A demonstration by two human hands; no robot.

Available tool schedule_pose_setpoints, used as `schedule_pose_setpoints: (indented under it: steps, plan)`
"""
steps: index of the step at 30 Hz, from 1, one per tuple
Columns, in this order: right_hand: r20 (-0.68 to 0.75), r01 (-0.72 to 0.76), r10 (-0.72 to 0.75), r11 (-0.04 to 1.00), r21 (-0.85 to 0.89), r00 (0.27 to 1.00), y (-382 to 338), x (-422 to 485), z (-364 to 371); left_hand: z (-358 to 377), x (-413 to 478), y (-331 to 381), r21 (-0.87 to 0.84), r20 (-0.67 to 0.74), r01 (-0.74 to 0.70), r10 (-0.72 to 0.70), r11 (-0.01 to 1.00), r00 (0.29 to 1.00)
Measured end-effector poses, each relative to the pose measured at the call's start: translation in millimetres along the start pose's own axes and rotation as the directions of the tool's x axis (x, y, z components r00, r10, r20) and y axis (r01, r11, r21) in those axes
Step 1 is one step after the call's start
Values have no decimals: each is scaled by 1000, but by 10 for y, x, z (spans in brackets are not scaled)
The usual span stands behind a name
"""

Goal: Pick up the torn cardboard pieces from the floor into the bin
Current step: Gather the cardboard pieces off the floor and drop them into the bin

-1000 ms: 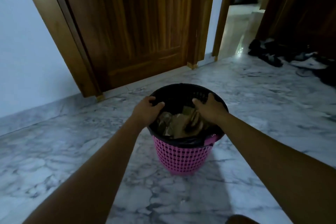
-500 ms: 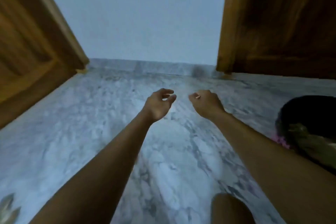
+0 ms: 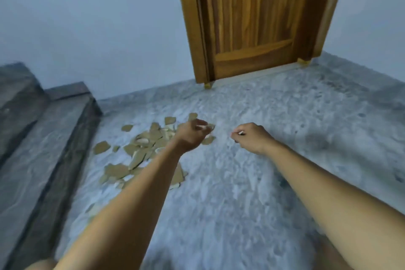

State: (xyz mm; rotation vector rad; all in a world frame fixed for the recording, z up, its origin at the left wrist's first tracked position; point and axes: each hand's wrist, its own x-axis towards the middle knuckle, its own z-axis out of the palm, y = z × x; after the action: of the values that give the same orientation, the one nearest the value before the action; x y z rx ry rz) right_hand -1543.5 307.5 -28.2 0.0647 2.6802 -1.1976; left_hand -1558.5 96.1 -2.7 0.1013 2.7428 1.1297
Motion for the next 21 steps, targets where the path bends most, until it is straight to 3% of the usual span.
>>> schedule_pose_setpoints:
  steps: [9,15,18,21]
  plan:
    - [317,116,-88,991,-71,944,-1235,358,2161,-1321,-567,-2196,-52,-35,227,-229,973,973]
    - [494,112,-13,979,-172,869,-1501,433,3333,-1574,-929,-3410,-12,70,481,-479,877,875]
    - [621,153,6,967,-202,784,-1418,441,3915,-1471,-1069,-3968,72,161,602,-605,795,780]
    - [735,263,-17,939,-220,678,-1290,322,4430,-1310,-1294,-4429,159,146,635,-654,756,742]
